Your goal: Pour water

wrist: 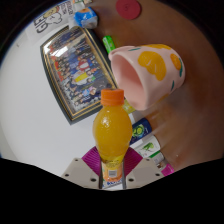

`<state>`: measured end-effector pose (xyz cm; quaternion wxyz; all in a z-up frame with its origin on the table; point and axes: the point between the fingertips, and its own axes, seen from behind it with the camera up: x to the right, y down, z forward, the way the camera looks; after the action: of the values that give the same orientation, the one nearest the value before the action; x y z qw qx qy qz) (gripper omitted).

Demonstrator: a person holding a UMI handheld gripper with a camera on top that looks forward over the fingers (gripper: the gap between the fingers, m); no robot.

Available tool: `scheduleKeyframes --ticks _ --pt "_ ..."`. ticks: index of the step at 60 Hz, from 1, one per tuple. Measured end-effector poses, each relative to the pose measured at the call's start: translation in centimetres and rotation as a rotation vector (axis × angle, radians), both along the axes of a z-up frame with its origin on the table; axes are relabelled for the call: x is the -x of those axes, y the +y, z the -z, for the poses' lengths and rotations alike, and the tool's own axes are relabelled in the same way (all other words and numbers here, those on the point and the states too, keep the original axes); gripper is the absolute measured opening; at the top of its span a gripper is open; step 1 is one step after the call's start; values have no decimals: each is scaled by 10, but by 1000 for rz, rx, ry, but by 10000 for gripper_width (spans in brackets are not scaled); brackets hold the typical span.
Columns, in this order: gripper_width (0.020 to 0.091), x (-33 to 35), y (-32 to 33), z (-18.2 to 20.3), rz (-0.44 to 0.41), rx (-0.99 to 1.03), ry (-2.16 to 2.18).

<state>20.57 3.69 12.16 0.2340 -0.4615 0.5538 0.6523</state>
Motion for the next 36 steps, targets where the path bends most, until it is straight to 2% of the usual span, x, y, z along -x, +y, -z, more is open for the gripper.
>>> scheduleKeyframes --ticks 12,22,28,36 --pt "255 3 -3 3 -60 -7 -138" --pt "255 -21 -1 -25 -100 -112 -535" --pt "255 -52 2 -53 -88 -203 -843" --pt "256 -114 3 -91 -12 -304 -1244"
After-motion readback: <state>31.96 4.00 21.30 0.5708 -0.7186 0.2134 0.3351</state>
